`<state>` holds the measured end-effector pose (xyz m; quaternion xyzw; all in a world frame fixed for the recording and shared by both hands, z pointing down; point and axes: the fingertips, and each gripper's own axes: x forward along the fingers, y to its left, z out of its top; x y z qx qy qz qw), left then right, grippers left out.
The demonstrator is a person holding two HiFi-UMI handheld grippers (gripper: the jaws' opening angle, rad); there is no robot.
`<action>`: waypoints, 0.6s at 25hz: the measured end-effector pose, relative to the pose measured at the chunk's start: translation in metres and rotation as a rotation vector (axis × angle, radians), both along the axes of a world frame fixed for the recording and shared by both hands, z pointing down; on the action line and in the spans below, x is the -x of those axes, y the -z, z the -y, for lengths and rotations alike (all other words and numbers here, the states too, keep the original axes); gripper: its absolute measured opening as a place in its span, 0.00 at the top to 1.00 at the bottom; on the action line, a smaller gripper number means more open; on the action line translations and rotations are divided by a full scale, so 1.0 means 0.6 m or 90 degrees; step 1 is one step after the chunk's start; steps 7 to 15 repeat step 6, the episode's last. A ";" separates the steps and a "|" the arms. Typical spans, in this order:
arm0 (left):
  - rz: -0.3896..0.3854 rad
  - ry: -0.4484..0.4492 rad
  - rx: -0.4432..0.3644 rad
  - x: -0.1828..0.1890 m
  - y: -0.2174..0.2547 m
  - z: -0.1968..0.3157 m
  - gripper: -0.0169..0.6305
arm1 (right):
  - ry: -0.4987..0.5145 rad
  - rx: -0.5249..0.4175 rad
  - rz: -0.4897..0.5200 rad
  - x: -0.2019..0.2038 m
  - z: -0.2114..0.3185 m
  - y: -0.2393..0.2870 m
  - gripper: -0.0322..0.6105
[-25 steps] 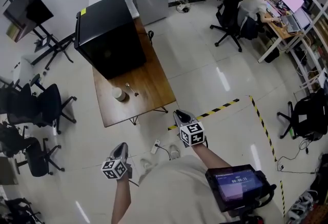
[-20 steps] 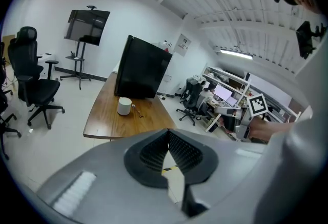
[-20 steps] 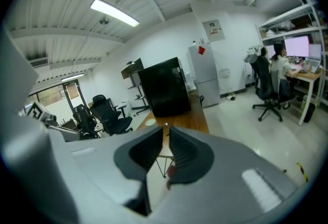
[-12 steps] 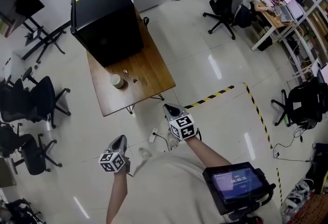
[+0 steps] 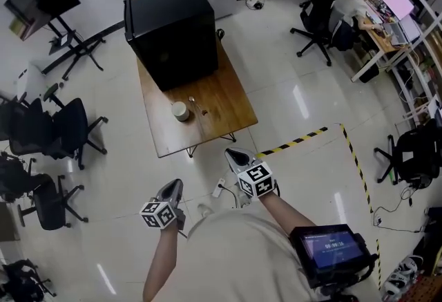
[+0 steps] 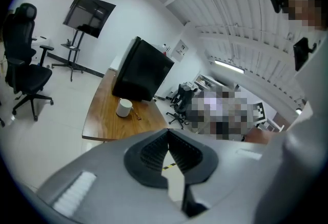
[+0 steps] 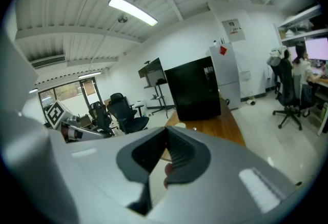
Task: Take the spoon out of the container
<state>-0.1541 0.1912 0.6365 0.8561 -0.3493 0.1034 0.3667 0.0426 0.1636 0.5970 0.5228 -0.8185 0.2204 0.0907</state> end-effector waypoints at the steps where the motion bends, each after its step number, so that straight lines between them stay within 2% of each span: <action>1: -0.017 0.002 0.007 0.000 0.003 -0.001 0.97 | 0.006 -0.001 0.004 0.007 -0.002 0.000 0.95; 6: -0.147 0.049 0.044 -0.003 0.044 0.036 0.97 | 0.020 -0.018 -0.007 0.012 0.024 0.030 0.95; 15: -0.147 0.049 0.044 -0.003 0.044 0.036 0.97 | 0.020 -0.018 -0.007 0.012 0.024 0.030 0.95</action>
